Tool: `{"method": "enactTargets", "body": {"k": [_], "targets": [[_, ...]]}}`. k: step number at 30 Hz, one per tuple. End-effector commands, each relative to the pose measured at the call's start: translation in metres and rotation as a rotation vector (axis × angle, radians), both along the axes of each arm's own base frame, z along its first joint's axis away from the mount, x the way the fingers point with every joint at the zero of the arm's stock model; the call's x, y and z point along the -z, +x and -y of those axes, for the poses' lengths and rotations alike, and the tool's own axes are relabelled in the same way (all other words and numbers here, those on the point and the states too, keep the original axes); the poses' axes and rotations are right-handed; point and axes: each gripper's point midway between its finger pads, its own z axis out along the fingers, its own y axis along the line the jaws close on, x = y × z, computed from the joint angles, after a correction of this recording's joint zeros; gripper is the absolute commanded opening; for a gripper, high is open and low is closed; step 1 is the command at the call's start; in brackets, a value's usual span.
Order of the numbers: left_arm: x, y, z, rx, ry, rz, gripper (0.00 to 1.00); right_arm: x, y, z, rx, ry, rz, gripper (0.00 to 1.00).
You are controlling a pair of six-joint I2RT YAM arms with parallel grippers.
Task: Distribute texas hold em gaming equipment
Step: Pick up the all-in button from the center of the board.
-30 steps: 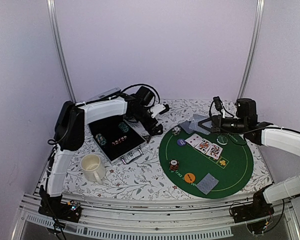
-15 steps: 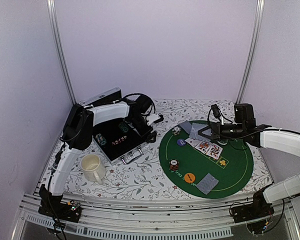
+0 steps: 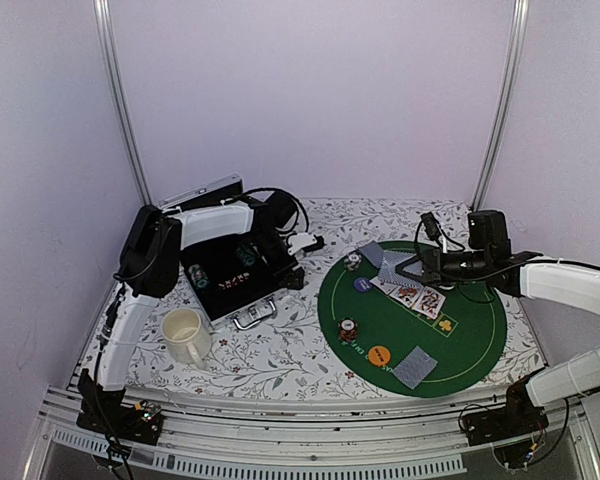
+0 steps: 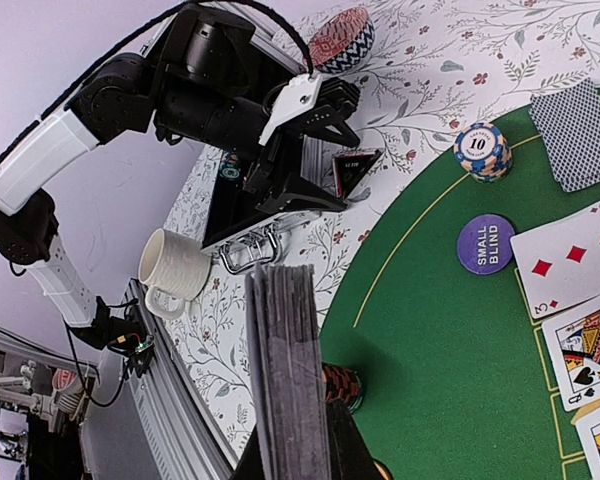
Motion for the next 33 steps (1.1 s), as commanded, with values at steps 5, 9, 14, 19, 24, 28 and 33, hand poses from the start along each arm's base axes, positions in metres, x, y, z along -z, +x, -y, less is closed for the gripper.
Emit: {"method": "enactTargets", "body": {"k": [5,9,14,19,24,28,33], "targets": [[0.020,-0.026,-0.030,0.035,0.155,-0.066,0.86,0.003,-0.005,-0.003,-0.027,0.032,0.002,0.02],[0.036,-0.022,-0.021,0.032,0.179,-0.048,0.81,0.004,-0.006,-0.003,-0.028,0.031,-0.004,0.03],[0.048,-0.027,-0.021,0.046,0.220,-0.039,0.75,0.003,-0.006,-0.002,-0.029,0.027,0.003,0.02],[0.040,-0.027,-0.015,0.052,0.183,-0.022,0.67,0.005,-0.006,-0.002,-0.030,0.024,-0.001,0.02],[0.027,-0.028,0.002,0.075,0.083,-0.015,0.60,0.004,-0.006,-0.002,-0.031,0.028,0.000,0.02],[0.025,-0.022,0.002,0.063,0.081,0.032,0.64,0.003,-0.007,-0.002,-0.030,0.028,0.002,0.02],[0.026,-0.025,0.008,0.080,0.073,0.027,0.78,0.004,-0.007,-0.002,-0.032,0.027,-0.002,0.03]]}}
